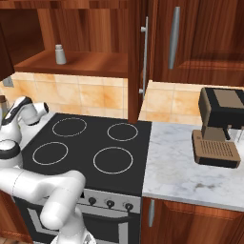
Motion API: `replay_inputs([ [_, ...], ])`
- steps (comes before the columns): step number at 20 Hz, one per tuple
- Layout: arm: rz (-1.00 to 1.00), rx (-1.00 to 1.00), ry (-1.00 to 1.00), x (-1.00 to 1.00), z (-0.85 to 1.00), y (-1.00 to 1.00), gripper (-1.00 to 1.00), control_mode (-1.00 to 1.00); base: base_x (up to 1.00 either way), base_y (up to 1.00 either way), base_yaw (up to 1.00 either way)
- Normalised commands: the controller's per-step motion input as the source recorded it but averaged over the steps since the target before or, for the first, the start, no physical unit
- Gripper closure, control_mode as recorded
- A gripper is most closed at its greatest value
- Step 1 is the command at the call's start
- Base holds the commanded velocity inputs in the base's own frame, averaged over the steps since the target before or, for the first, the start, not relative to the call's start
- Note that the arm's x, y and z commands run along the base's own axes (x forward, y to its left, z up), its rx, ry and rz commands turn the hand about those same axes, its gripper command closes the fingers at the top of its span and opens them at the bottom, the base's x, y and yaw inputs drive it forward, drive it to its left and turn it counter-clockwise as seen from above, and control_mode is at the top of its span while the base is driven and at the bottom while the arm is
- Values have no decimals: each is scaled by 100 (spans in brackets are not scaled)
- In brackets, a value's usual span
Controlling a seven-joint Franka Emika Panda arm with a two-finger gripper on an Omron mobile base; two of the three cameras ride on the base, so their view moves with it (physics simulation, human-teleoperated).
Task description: Retrieve the bottle and the shaker from the cabinet and place them next to the mixing bowl on the counter. Then add garlic from the fridge to the mixing bowl.
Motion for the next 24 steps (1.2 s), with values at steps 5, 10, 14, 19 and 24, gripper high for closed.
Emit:
replay_inputs([
  [5, 0, -2, 0, -22, 2, -48, -100, -100, 0, 0, 0],
  [10, -9, -2, 0, -35, 22, -84, -100, -100, 0, 0, 0],
  [14, -43, 0, 0, -54, 15, -90, -100, -100, 0, 0, 0],
  [19, -44, 0, 11, -32, 51, -90, -100, -100, 0, 0, 0],
  [24, -46, 1, 46, 0, 92, -97, -100, -100, 0, 0, 0],
])
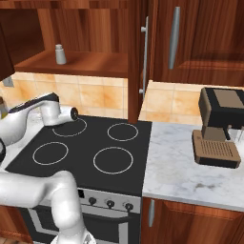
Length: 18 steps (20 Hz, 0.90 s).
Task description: Retrieve the bottle and the shaker from the cabinet and place them next to the mixing bowl on the counter. Then add garlic from the fridge to the mixing bowl.
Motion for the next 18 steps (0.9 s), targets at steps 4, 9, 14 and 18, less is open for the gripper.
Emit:
replay_inputs([
  [4, -41, 0, 44, 0, 83, -73, -100, -100, 0, 0, 0],
  [9, -25, -17, 32, -14, 60, -25, -100, -100, 0, 0, 0],
  [14, -23, -58, 6, -4, 26, -20, -100, -100, 0, 0, 0],
  [18, -35, -50, -1, -4, 10, -28, -100, -100, 0, 0, 0],
])
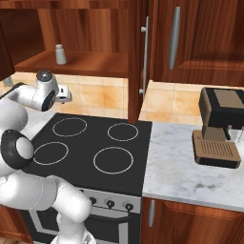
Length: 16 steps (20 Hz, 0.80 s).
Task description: Retrieve the bottle and the shaker from the cabinet and place them next to the mixing bowl on the counter. Then add garlic from the fridge to the mixing bowl.
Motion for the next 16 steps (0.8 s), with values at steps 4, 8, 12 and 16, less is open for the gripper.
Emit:
replay_inputs([
  [4, -36, -35, 2, -3, 16, -20, -100, -100, 0, 0, 0],
  [8, -9, 2, 3, 0, 4, -18, -100, -100, 0, 0, 0],
  [12, -25, 23, 27, 0, 47, -37, -100, -100, 0, 0, 0],
  [16, -16, 15, -2, -45, 43, -36, -100, -100, 0, 0, 0],
])
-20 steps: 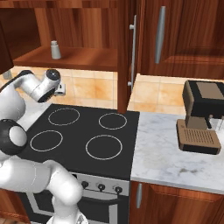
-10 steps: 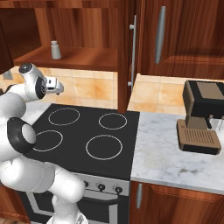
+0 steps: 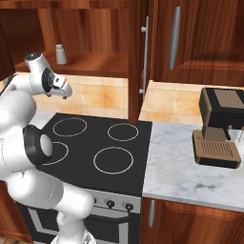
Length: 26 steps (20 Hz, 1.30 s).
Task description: Retrieve the bottle and the shaker from the cabinet and place them next to the mixing bowl on the counter. Then add garlic from the fridge to the mixing bowl.
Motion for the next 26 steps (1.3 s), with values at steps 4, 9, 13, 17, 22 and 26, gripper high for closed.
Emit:
replay_inputs([
  [4, -1, 2, -42, -60, 33, -2, -100, -100, 0, 0, 0],
  [9, 1, 0, -40, -2, 83, -9, -100, -100, 0, 0, 0],
  [13, 18, 1, -27, -1, 100, -19, -100, -100, 0, 0, 0],
  [17, 24, 0, -13, 10, 69, -16, -100, -100, 0, 0, 0],
  [22, 24, -1, 0, 66, 4, -23, -100, -100, 0, 0, 0],
  [26, 3, -10, 0, 54, 14, -12, -100, -100, 0, 0, 0],
])
